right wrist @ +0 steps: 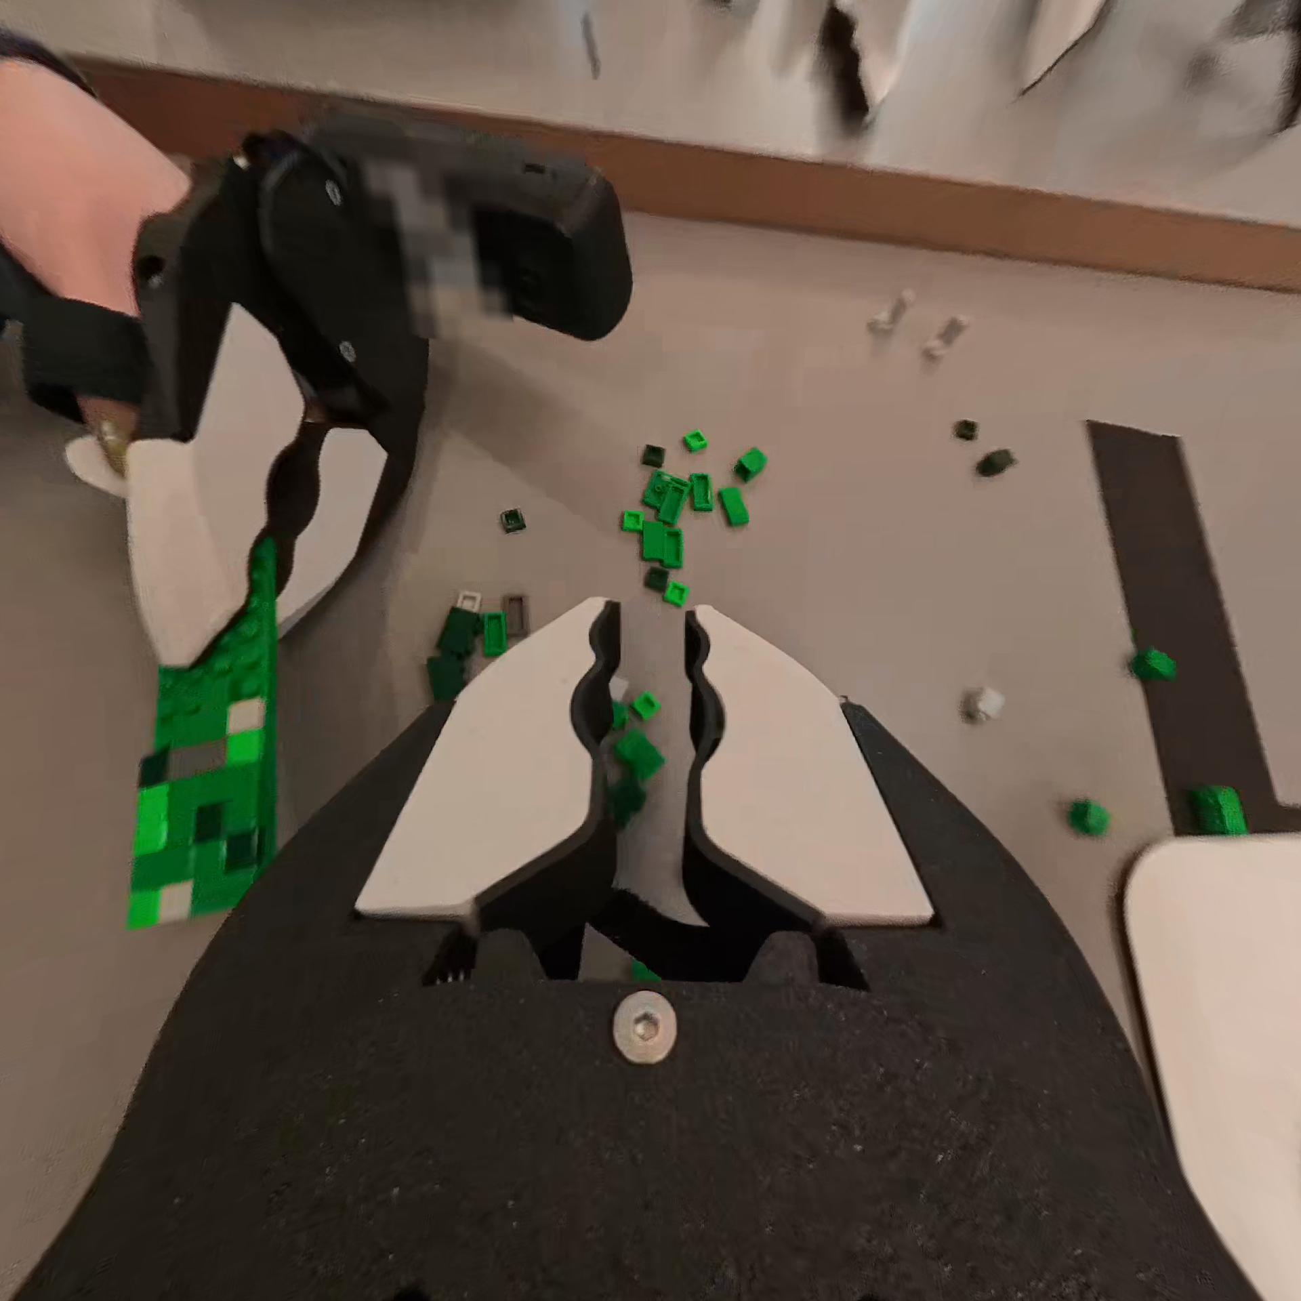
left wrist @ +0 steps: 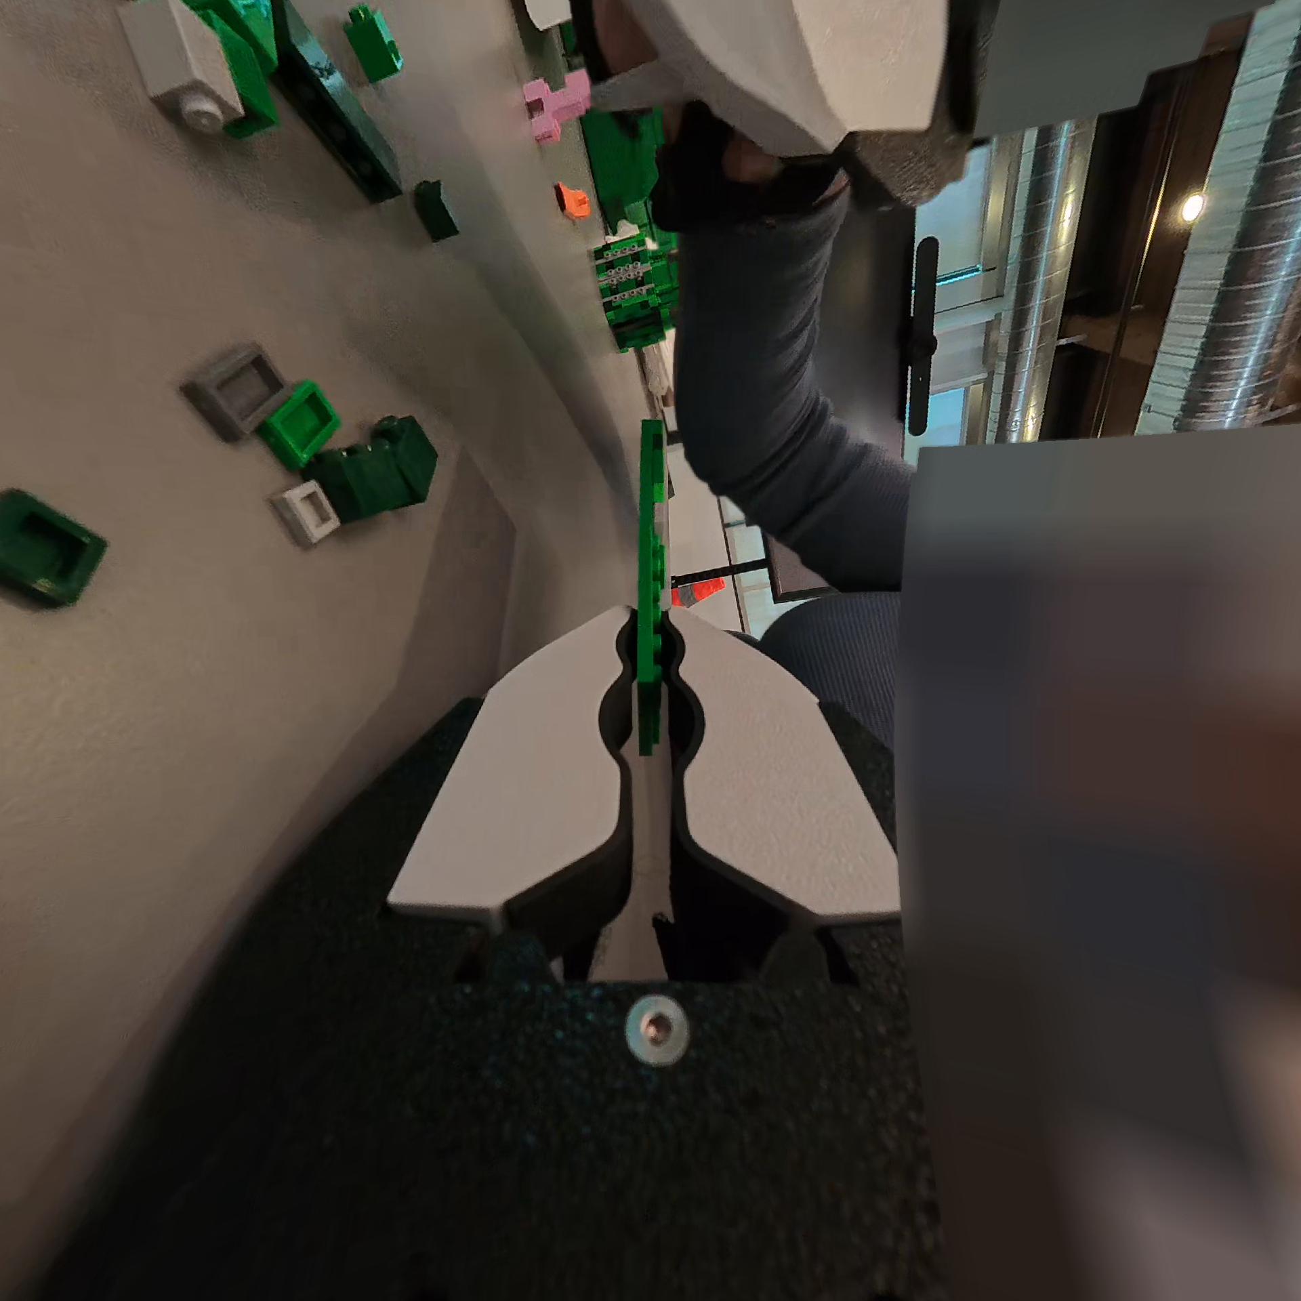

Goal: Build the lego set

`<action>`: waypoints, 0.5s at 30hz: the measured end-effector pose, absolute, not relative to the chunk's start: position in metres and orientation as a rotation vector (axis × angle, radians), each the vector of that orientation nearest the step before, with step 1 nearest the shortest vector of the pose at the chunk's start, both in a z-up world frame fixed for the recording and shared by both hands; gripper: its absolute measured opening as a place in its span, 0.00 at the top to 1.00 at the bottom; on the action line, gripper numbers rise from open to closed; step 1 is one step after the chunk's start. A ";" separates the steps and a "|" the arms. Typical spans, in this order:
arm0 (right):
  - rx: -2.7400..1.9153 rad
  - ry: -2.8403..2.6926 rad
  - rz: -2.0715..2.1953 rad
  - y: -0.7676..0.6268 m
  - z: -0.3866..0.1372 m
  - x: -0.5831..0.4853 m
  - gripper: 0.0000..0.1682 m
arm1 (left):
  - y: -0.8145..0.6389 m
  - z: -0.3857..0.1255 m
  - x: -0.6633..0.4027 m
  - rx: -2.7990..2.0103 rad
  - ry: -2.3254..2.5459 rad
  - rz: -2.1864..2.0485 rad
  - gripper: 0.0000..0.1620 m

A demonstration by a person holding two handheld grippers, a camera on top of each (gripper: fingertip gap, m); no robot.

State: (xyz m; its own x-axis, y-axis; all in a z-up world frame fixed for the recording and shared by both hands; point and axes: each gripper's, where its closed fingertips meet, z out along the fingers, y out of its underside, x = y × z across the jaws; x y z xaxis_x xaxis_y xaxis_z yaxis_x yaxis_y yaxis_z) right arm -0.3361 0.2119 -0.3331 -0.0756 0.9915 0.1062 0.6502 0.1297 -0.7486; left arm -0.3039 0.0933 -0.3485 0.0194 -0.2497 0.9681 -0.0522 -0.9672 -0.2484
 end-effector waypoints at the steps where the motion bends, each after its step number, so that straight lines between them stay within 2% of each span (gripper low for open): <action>1: -1.594 -1.854 0.700 0.212 -0.339 -0.346 0.90 | 0.093 -0.348 -0.304 -2.135 0.318 -2.082 0.97; 8: -1.698 -2.230 0.661 0.207 -0.386 -0.362 0.92 | 0.093 -0.348 -0.304 -2.131 0.319 -2.084 0.97; 15: -1.630 -2.223 0.579 0.213 -0.388 -0.368 0.94 | 0.093 -0.348 -0.304 -2.131 0.319 -2.091 0.97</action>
